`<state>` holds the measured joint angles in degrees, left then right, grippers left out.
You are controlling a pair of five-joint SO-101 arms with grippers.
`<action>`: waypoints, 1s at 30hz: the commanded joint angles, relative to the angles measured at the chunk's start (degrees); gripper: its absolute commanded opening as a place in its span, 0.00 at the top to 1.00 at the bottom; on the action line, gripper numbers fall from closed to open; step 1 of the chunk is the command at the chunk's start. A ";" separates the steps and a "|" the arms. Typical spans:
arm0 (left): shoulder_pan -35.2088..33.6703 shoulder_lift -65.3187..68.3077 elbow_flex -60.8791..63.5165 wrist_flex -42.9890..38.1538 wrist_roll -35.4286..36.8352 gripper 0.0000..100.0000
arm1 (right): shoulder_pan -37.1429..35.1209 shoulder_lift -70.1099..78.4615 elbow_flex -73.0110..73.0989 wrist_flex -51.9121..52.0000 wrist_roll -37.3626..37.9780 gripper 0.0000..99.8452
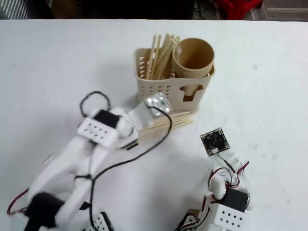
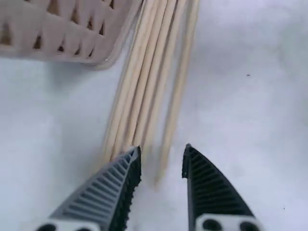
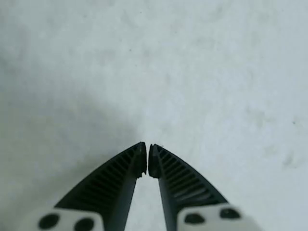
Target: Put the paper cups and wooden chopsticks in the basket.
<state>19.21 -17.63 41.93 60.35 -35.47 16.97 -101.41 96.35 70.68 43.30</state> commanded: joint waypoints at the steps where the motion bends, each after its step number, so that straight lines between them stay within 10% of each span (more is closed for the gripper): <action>1: 4.53 11.12 -6.24 -1.49 -0.26 0.85 | -0.31 -0.40 0.62 0.31 -0.09 0.97; 30: 5.14 41.71 -34.73 15.30 1.58 0.91 | -0.48 -0.31 0.62 0.31 0.00 0.97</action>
<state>25.01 24.40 7.47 71.52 -34.24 16.97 -101.41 96.35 70.68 43.30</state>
